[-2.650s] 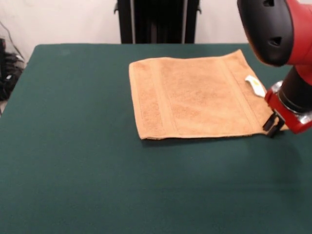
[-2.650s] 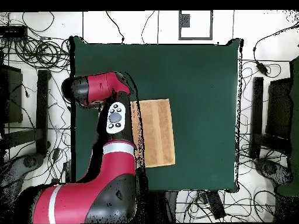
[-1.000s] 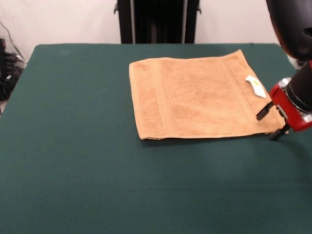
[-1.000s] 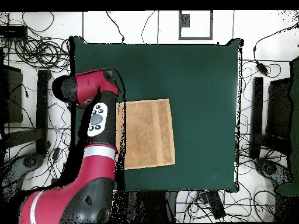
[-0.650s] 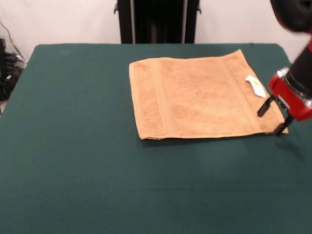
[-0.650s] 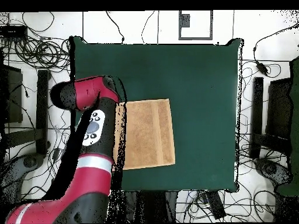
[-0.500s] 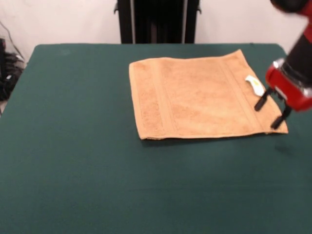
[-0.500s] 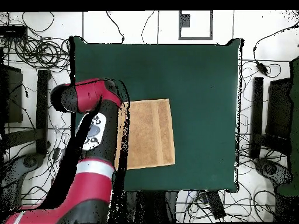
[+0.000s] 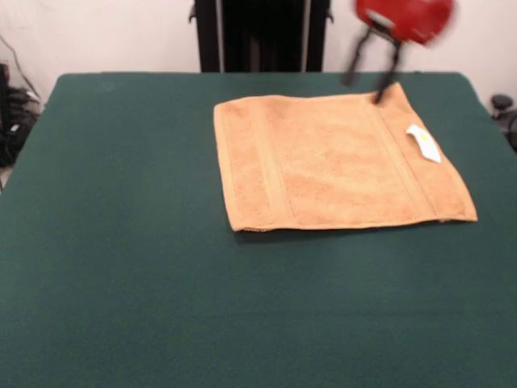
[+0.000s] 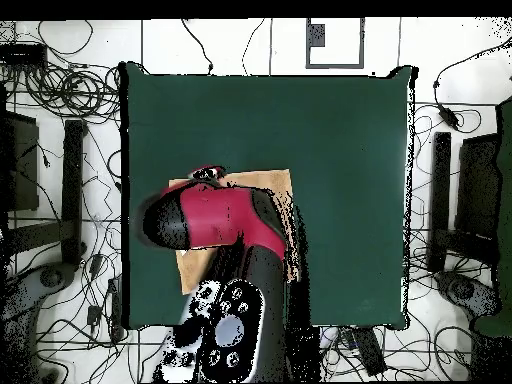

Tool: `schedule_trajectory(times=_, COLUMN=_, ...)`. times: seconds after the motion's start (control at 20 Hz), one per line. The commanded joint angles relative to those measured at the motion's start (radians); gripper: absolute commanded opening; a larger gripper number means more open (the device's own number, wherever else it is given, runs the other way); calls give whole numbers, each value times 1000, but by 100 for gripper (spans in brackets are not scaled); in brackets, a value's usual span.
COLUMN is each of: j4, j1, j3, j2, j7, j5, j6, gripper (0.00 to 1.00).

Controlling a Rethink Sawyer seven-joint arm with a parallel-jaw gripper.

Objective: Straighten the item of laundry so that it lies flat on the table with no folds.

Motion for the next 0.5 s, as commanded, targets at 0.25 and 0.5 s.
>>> schedule_trajectory(times=0.25, j4=563, j1=-440, j3=409, j2=-306, j7=-586, j5=-270, j6=-219, gripper=100)
schedule_trajectory(times=0.5, j4=612, j1=-557, j3=492, j2=-325, j7=-613, j5=-374, j6=-237, gripper=100)
